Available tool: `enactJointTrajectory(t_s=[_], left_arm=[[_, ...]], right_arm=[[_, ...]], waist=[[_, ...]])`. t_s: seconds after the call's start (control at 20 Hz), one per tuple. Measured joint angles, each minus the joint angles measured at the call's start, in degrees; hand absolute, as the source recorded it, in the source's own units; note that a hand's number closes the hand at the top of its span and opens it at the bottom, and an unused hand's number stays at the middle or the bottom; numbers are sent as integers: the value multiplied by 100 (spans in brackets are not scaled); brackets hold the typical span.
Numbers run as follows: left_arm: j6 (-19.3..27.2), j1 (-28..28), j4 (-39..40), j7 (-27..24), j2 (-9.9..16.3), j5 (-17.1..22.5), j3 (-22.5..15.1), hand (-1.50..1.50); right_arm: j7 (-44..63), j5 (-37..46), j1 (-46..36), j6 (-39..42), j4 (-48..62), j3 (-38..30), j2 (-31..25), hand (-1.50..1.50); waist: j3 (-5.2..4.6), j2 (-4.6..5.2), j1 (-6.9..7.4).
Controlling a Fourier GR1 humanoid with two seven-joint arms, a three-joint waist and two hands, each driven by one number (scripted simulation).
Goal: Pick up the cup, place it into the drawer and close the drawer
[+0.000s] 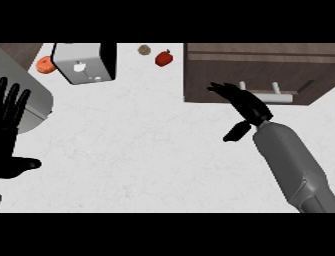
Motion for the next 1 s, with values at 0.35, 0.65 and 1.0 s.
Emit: enactJointTrajectory(t_s=[0.35,0.65,1.0], left_arm=[[-287,-84,226,-7,-72,-21,110,-150],[-401,-123,308,-45,-157,-139,55,-150],[-428,-148,362,-108,-218,-285,30,-150]], right_arm=[[-855,-76,-892,189,1309,-372,-376,-150],[-1199,-134,-1269,425,1923,-554,-552,-150],[-1500,-132,-1416,522,2338,-635,-663,-150]], waist=[[-15,-20,89],[-17,-2,182],[-13,20,272]])
